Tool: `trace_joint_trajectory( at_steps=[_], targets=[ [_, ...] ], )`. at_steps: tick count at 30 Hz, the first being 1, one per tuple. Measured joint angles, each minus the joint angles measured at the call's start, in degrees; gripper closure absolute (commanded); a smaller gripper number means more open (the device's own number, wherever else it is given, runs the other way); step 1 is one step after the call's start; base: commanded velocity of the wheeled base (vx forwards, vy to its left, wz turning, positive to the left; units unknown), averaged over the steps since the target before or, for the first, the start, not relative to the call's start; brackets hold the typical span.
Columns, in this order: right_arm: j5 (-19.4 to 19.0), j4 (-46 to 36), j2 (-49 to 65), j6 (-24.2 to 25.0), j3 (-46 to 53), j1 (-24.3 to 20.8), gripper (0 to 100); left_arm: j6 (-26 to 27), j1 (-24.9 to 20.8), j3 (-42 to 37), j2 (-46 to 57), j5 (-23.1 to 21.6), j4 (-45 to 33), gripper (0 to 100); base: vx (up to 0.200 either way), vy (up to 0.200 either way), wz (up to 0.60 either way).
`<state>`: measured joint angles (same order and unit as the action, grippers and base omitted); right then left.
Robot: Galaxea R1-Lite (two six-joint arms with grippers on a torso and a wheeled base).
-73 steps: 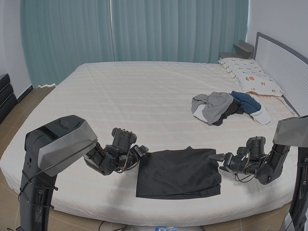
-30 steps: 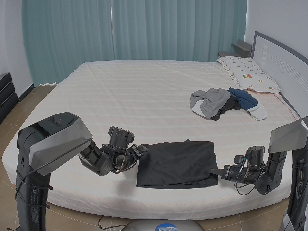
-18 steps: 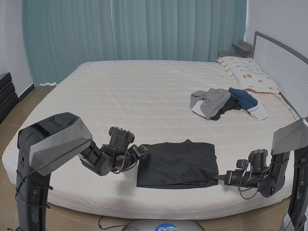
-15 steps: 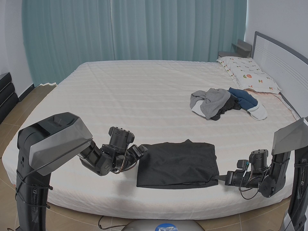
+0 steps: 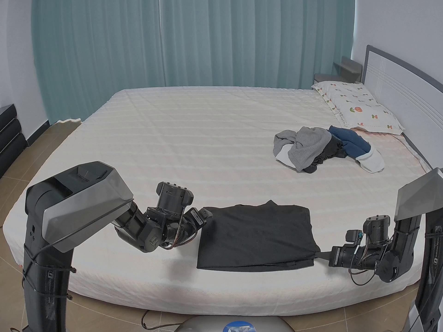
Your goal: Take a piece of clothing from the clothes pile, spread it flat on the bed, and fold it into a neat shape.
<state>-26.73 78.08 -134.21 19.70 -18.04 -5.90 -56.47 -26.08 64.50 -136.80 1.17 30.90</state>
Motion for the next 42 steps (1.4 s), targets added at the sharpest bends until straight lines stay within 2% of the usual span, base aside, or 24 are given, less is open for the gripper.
trace_joint_trajectory(
  at_steps=[10,11,19,25,28,36,42],
  targets=[
    [0.0,-0.1,-1.2,-3.0,0.1,0.1,100,0.0,0.0,0.2,-0.2,0.0,0.0,0,0.0,0.0,0.0],
    [-0.1,0.1,-1.4,-3.0,0.0,0.1,0,0.0,0.0,0.3,-0.2,0.0,0.0,0,0.0,0.0,0.0],
    [-2.5,0.4,-0.5,0.1,-0.6,0.7,0,0.1,0.1,1.0,-0.4,-0.1,0.1,0,0.0,0.0,0.0],
    [-3.7,1.4,1.3,11.5,-2.6,1.6,0,0.4,0.3,4.0,-1.5,-0.1,-0.1,0,0.0,0.0,0.0],
    [-3.9,1.8,1.6,15.2,-4.5,2.1,0,1.1,0.3,5.0,-2.0,-0.2,-0.3,0,0.0,0.0,0.0],
    [-4.0,2.2,0.5,16.2,-7.0,2.7,0,6.1,-0.4,4.5,-3.1,-1.4,0.6,0,0.0,0.0,0.0],
    [-4.1,2.2,-0.2,16.3,-7.5,2.6,0,9.1,-1.5,1.9,-3.5,-2.4,5.3,0,0.0,0.0,0.0]
  ],
)
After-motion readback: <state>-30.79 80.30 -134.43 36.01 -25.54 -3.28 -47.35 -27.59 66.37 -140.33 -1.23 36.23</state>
